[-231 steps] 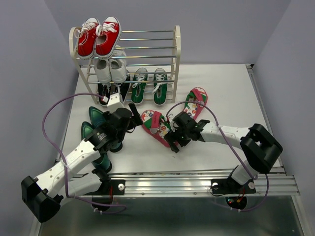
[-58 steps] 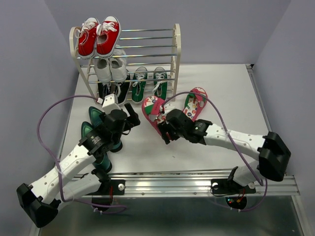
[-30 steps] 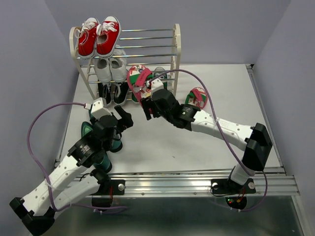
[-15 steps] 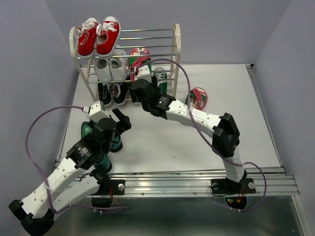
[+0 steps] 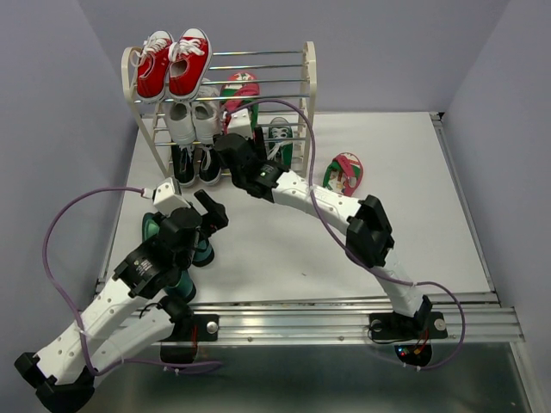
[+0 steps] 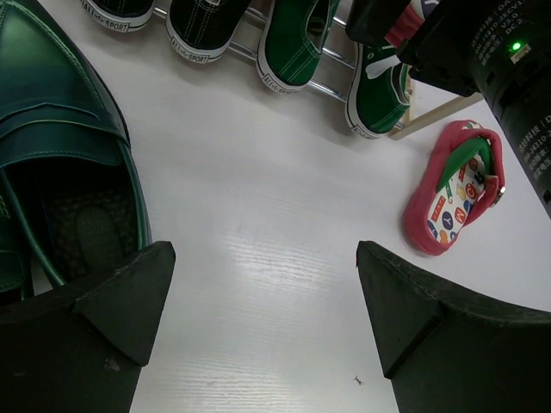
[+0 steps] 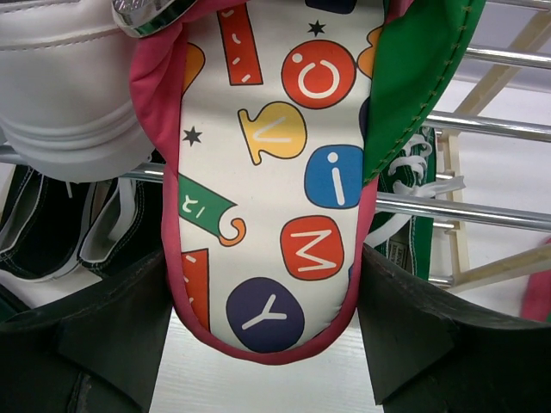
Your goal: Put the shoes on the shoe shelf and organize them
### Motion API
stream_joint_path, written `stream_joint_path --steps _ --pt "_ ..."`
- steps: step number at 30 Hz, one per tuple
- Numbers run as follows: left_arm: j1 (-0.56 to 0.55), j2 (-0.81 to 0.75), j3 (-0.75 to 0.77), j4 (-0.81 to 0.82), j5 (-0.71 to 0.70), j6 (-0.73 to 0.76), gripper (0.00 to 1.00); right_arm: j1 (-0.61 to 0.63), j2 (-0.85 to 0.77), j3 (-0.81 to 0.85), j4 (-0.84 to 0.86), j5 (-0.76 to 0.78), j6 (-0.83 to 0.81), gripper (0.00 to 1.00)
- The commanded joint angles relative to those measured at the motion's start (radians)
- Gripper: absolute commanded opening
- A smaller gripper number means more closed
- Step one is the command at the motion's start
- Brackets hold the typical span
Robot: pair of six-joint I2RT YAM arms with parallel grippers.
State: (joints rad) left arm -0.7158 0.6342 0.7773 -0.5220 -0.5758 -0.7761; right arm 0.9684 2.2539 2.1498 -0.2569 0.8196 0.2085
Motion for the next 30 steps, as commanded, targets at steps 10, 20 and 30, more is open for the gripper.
stream_joint_path --steps 10,20,30 --pt "0.006 0.004 -0.023 0.016 0.004 -0.015 0.99 -0.037 0.01 0.093 0.177 0.055 0.012 0.35" --pt "0.007 -0.013 -0.027 -0.003 0.013 -0.043 0.99 -0.046 0.041 0.101 0.217 0.013 0.019 0.63" --pt "0.006 -0.041 -0.03 -0.024 0.013 -0.063 0.99 -0.046 0.015 0.079 0.222 -0.011 0.023 1.0"
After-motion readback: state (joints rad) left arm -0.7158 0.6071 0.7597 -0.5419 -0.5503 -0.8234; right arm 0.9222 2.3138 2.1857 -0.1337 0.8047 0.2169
